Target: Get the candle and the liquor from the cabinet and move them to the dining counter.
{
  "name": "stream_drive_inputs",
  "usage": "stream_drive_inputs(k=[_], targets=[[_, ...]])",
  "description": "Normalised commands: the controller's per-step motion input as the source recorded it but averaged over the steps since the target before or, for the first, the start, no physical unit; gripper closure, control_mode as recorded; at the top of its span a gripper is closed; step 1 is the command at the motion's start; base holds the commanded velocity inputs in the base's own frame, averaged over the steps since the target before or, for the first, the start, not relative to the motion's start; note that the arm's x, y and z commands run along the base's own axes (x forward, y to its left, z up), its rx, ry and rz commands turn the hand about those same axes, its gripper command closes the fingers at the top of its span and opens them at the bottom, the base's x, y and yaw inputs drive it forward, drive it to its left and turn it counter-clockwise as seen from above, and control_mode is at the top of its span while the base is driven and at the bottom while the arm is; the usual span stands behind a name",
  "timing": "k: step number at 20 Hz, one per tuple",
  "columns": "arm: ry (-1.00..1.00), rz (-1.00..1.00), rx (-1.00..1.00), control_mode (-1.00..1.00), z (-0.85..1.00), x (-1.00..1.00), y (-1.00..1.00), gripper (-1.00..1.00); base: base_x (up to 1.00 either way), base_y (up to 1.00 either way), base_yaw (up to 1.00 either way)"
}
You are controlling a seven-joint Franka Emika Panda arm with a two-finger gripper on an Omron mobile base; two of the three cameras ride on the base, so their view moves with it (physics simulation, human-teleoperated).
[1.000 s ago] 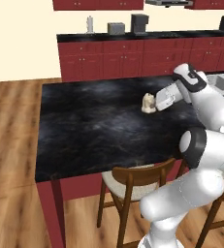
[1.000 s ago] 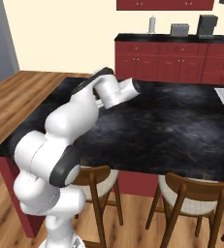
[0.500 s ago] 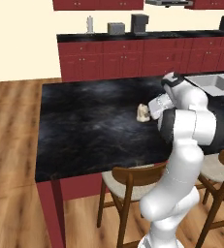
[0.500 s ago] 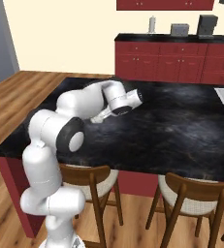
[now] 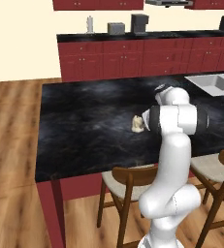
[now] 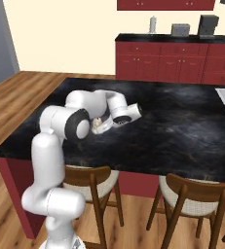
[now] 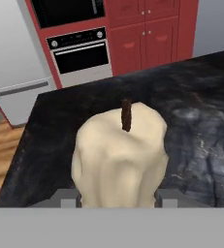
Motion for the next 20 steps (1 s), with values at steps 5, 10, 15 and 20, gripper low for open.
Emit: stream_drive_inputs(k=[5,10,15,20], targets=[[0.00,0.02,0.00,-1.00,-0.64,0.24,0.21,1.00,0.00,0.00,0.00],[0.01,0.03,0.00,-1.00,-0.52,0.19,0.20,1.00,0.00,0.00,0.00],[0.01,0.03,0.00,-1.00,-0.30,0.13,0.15,1.00,0.00,0.00,0.00],[0.00,0.01,0.00,-1.00,-0.01,0.00,0.03,-1.00,0.00,0.00,0.00]])
